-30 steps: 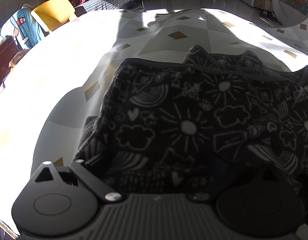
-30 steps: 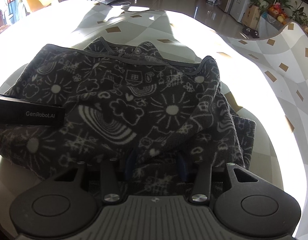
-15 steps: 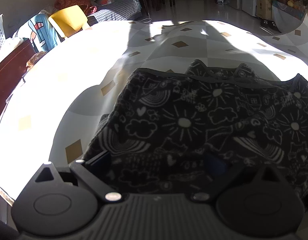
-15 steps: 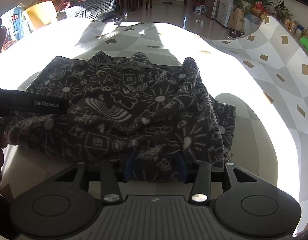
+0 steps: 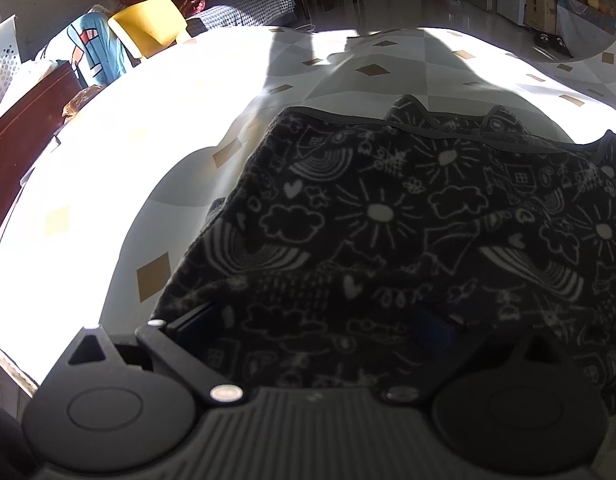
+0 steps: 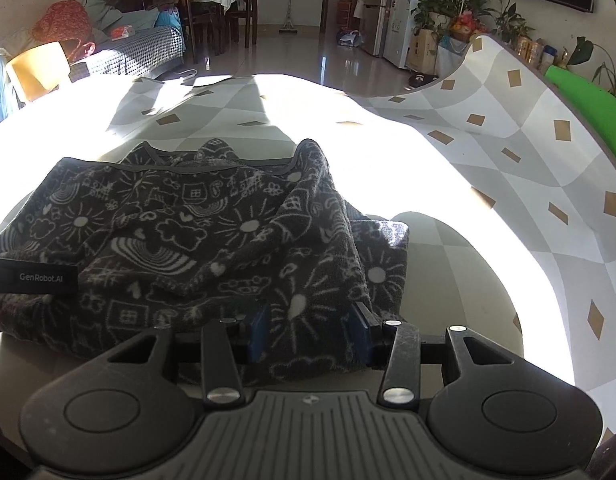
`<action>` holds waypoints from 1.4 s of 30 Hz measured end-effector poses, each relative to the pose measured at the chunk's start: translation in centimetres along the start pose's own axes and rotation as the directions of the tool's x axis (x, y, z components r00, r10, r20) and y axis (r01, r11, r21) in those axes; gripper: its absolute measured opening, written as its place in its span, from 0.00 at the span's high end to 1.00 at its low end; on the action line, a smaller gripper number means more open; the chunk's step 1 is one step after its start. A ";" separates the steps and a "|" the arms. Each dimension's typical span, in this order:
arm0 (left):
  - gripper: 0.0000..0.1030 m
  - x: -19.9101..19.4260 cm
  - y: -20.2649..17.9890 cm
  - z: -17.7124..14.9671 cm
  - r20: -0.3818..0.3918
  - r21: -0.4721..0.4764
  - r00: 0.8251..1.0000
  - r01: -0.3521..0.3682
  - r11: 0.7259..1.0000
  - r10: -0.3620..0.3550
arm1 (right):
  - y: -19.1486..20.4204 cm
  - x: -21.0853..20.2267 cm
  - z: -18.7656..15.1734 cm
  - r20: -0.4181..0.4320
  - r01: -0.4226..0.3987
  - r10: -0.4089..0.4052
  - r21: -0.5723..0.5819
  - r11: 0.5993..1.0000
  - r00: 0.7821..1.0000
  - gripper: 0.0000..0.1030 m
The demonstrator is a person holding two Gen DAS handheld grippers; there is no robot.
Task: Fold clothes
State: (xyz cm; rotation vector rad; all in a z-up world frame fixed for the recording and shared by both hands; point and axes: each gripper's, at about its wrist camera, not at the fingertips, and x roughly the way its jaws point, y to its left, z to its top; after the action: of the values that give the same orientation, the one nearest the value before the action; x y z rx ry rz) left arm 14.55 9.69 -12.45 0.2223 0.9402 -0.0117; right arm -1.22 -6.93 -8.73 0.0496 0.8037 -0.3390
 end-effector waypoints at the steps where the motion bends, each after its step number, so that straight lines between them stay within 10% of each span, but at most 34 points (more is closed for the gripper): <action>1: 0.00 0.1 0.0 0.0 0.000 0.001 1.000 -0.003 1.000 0.003 | -0.1 0.4 0.0 -0.007 0.007 -0.007 0.002 1.000 1.000 0.63; 13: 0.00 0.9 1.0 0.1 -0.009 -0.051 1.000 -0.010 0.999 0.009 | -2.8 2.6 -0.6 -0.097 0.068 -0.053 0.157 0.985 0.994 0.78; 21: 0.00 -0.3 0.9 0.6 0.072 -0.039 0.997 -0.040 0.998 0.043 | -1.5 0.0 0.4 0.071 0.122 -0.127 0.073 0.990 0.989 0.77; 31: 0.00 0.2 0.4 2.0 0.087 -0.081 0.995 -0.042 0.996 0.049 | 2.1 1.6 1.3 0.070 -0.079 0.082 -0.039 0.996 0.994 0.77; 42: 0.00 2.4 0.0 2.4 0.054 -0.094 0.996 -0.065 0.993 0.070 | 4.3 4.6 1.9 0.023 -0.074 0.075 -0.047 0.996 0.997 0.73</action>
State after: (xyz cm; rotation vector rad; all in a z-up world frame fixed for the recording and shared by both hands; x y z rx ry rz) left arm 17.92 9.41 -13.02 0.1678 0.8734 0.0871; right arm 4.43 -4.49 -11.03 0.0323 0.7825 -0.2499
